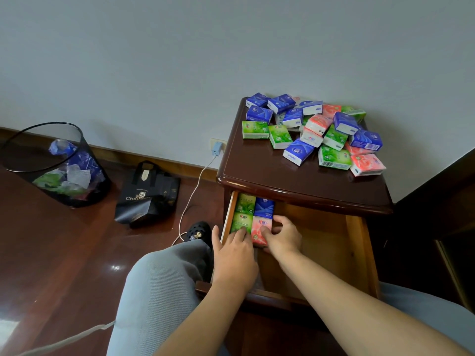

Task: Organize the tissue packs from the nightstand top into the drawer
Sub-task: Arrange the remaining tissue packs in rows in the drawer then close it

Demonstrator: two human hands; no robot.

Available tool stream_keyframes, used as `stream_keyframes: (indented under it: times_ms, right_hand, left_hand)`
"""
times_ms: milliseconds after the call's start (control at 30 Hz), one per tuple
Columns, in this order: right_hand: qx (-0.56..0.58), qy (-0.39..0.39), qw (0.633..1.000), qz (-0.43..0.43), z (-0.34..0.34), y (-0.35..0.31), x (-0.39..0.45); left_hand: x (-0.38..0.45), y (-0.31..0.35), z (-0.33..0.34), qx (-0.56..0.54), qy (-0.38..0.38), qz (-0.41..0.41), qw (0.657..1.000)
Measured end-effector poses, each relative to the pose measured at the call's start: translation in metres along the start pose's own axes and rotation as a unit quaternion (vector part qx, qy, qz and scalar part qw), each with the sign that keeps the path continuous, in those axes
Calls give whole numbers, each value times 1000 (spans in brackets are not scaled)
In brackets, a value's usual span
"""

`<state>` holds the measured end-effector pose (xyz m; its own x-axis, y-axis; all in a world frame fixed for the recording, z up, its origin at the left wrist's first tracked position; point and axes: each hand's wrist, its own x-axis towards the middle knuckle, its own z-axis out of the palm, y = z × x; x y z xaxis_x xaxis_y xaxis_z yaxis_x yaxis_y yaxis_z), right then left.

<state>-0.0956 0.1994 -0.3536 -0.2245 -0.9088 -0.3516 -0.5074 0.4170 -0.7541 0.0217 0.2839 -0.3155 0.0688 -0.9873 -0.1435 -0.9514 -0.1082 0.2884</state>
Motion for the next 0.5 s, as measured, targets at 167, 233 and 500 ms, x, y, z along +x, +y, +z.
stream_keyframes:
  times_ms: [167,233,500]
  right_hand:
    - [-13,0,1000,0,-1,-3,3]
    - [-26,-11,1000,2,-4,-5,1]
    - [-190,50,968,-158,-85,-37,-8]
  left_hand:
    - [0,1,-2,0,-10,-1,1000]
    - [0,0,-3,-10,-12,-2,1000]
    - [3,11,-16,13,58,34,998]
